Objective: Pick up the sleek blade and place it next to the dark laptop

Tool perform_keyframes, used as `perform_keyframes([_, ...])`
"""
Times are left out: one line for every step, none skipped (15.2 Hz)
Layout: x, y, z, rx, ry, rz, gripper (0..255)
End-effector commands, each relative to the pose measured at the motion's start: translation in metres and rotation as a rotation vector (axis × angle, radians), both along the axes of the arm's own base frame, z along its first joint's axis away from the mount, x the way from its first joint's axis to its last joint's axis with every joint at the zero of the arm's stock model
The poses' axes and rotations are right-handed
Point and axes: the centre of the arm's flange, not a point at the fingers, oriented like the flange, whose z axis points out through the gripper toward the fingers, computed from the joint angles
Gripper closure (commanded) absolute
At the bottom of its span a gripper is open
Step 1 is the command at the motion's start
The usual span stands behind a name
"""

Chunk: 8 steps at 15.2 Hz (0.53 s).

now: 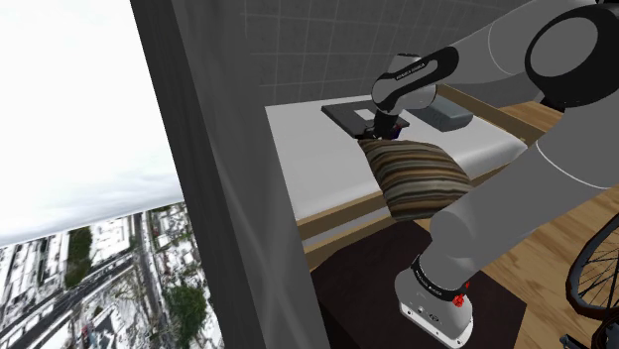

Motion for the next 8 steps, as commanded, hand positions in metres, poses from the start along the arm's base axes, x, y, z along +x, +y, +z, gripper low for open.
perform_keyframes([0.0, 0.0, 0.0, 0.0, -0.001, 0.0, 0])
perform_keyframes([0.0, 0.0, 0.0, 0.0, -0.001, 0.0, 0])
perform_keyframes([0.0, 0.0, 0.0, 0.0, -0.001, 0.0, 0])
perform_keyframes([0.0, 0.0, 0.0, 0.0, -0.001, 0.0, 0])
perform_keyframes([0.0, 0.0, 0.0, 0.0, -0.001, 0.0, 0])
perform_keyframes([0.0, 0.0, 0.013, 0.0, -0.001, 0.0, 0])
perform_keyframes([0.0, 0.001, 0.026, 0.0, -0.001, 0.0, 0])
perform_keyframes([0.0, 0.001, 0.04, 0.0, -0.001, 0.0, 0])
